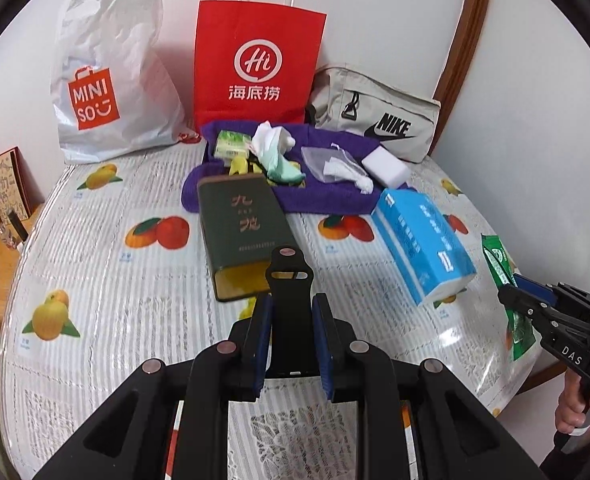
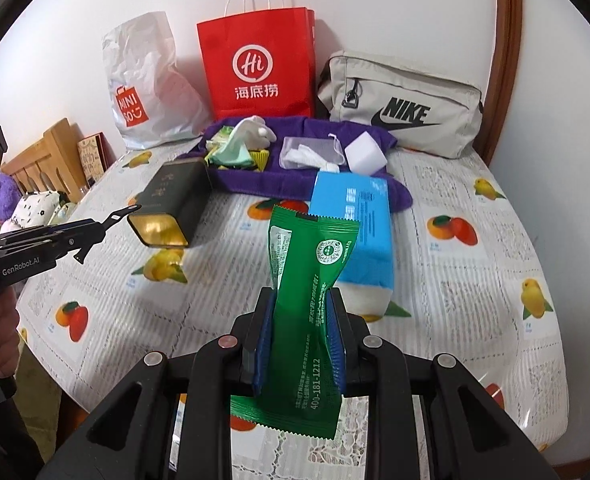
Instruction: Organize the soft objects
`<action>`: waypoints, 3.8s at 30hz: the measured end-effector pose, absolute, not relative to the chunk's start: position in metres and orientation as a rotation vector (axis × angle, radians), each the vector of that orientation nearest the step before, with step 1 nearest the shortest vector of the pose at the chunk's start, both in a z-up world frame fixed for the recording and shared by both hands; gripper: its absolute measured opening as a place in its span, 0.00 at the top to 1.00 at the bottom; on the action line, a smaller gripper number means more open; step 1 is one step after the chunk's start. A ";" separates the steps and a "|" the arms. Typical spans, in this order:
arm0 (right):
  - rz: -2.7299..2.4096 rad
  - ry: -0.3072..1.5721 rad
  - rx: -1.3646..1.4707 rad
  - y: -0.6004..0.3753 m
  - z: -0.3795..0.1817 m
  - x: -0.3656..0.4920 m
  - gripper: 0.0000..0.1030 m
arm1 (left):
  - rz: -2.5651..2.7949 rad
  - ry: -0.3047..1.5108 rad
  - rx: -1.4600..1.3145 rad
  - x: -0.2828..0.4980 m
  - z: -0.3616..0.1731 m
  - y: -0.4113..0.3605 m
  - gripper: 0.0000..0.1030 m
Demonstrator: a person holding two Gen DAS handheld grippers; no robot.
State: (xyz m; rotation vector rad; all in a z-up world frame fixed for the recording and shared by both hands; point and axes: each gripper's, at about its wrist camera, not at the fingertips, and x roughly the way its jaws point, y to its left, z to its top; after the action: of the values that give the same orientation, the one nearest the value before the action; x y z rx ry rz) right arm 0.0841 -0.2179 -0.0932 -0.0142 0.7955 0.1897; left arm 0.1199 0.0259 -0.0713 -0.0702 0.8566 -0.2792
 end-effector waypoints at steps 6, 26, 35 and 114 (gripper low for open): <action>0.188 0.786 -0.001 -0.220 -0.081 0.100 0.75 | -0.291 0.845 -0.068 0.134 -0.060 0.023 0.81; 0.180 0.774 0.029 -0.223 -0.060 0.172 0.75 | -0.316 0.833 -0.055 0.203 -0.044 0.015 0.81; 0.198 0.786 0.058 -0.231 -0.058 0.216 0.75 | -0.330 0.837 -0.068 0.243 -0.042 0.013 0.81; 0.248 0.965 -0.064 -0.217 -0.118 0.383 0.29 | -0.173 0.973 -0.057 0.361 -0.079 0.015 0.42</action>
State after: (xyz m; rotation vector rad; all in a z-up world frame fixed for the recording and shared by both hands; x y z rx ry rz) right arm 0.3826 -0.2166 -0.1178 -0.0640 0.9648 0.2478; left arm 0.3612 0.0152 -0.0787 -0.0568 0.9727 -0.1726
